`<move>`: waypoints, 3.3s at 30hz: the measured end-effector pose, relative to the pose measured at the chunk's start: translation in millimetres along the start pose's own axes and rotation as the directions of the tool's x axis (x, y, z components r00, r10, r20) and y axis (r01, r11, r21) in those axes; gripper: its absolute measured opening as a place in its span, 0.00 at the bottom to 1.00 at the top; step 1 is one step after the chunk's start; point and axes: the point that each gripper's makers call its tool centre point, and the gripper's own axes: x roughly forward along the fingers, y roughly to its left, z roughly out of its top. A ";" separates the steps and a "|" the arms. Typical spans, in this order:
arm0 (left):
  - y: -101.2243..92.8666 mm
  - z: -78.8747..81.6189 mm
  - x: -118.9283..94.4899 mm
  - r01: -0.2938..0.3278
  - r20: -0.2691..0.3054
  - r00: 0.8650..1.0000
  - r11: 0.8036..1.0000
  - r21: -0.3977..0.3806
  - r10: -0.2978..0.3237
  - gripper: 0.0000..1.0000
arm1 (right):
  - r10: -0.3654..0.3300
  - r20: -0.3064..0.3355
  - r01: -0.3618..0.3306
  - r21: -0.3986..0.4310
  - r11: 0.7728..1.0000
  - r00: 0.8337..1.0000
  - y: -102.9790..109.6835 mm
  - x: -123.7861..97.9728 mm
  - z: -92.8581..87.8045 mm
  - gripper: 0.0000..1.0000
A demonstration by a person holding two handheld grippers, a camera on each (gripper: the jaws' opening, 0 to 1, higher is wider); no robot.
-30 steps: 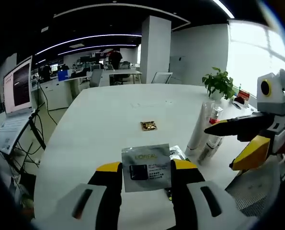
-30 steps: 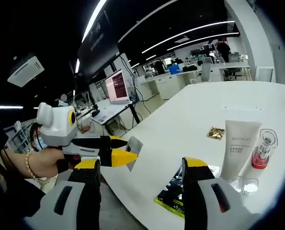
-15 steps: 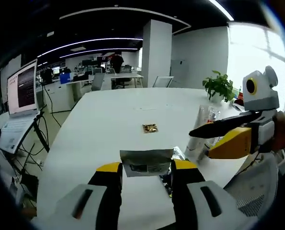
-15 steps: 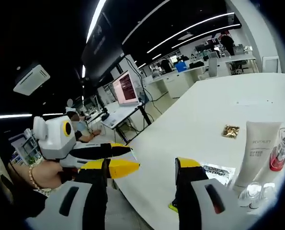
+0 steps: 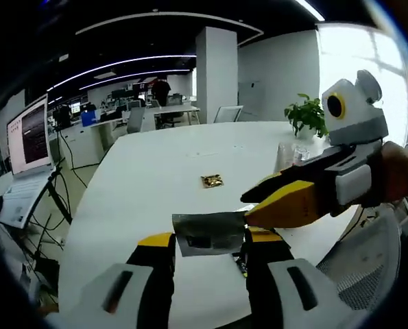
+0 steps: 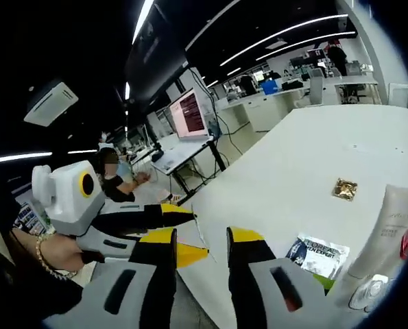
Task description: Arrange the skincare products in the storage area until every visible bottle or jar stands upright without overlapping.
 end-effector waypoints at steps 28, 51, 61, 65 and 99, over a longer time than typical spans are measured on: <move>-10.2 -9.2 -6.0 0.127 -0.010 0.992 0.992 0.009 -0.126 0.51 | -0.029 0.009 0.028 0.072 0.997 1.000 -14.9 -14.2 6.1 0.01; -27.2 -10.5 -11.6 0.575 0.085 0.809 0.752 -0.323 -0.582 0.09 | 0.030 0.051 -0.035 0.118 0.992 0.998 7.2 -52.9 8.8 0.01; -26.7 -17.8 -18.5 0.511 0.057 0.838 0.743 -0.431 -0.543 0.00 | -0.051 0.032 0.048 0.077 0.996 0.998 2.5 -40.7 8.0 0.01; -18.1 -23.6 -20.9 0.459 0.038 0.863 0.751 -0.475 -0.503 0.00 | -0.079 0.007 0.079 0.016 0.997 0.997 -0.5 -27.6 8.2 0.01; 8.0 -118.8 31.8 0.153 -0.296 0.830 0.703 -0.694 -0.472 0.00 | -0.267 -0.449 0.110 -0.345 0.932 0.853 -75.1 71.5 -92.4 0.01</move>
